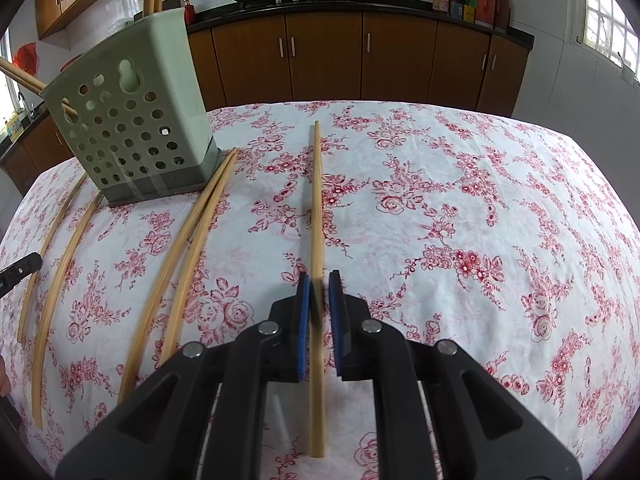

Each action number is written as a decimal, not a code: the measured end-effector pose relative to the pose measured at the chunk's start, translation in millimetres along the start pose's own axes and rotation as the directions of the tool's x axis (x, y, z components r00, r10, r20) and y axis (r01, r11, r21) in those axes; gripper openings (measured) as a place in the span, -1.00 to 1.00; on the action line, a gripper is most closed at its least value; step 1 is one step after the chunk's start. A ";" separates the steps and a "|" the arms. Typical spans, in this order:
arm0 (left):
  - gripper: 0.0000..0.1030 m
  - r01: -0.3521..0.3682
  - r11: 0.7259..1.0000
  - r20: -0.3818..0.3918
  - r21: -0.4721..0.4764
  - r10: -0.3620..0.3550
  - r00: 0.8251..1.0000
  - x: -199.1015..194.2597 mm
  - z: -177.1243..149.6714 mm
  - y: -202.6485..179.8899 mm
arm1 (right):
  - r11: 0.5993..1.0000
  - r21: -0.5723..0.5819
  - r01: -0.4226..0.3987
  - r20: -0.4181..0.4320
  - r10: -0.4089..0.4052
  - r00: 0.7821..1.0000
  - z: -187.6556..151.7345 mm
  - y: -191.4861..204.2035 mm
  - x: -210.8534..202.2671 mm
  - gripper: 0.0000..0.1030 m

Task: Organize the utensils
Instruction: 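Grasp another chopstick with the right tool while the left tool grasps one, then lift both held chopsticks upright toward the green holder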

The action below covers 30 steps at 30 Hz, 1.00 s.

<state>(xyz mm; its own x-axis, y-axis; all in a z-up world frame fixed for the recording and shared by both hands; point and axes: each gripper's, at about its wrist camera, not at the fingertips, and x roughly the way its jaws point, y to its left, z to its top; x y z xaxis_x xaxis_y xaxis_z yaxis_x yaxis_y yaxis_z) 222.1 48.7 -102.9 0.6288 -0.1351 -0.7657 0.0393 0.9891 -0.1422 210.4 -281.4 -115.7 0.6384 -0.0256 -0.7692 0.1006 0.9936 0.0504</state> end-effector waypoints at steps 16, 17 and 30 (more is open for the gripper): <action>-0.83 -0.032 0.999 0.000 0.021 0.032 0.999 -1.4 -2.9 -3.8 | 1.000 0.007 0.008 0.000 -0.008 1.000 -3.3 -0.9 -2.8 -0.69; -0.83 -0.035 0.999 0.000 0.021 0.035 0.999 -2.9 -4.8 -3.9 | 1.000 0.010 0.007 0.000 -0.007 1.000 -4.9 -2.1 -4.1 -0.69; -0.83 -0.026 0.998 -0.007 0.050 0.027 1.000 -23.7 -30.2 -1.8 | 1.000 0.005 0.004 -0.001 -0.004 1.000 -19.9 0.3 -15.9 -0.69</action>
<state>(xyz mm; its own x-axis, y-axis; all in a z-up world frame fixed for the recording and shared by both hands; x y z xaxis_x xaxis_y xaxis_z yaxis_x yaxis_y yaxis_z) 183.7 48.3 -103.4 0.6240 -0.1090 -0.7738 0.0612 0.9940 -0.0906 185.1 -278.5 -116.1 0.6376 -0.0298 -0.7698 0.1071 0.9930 0.0503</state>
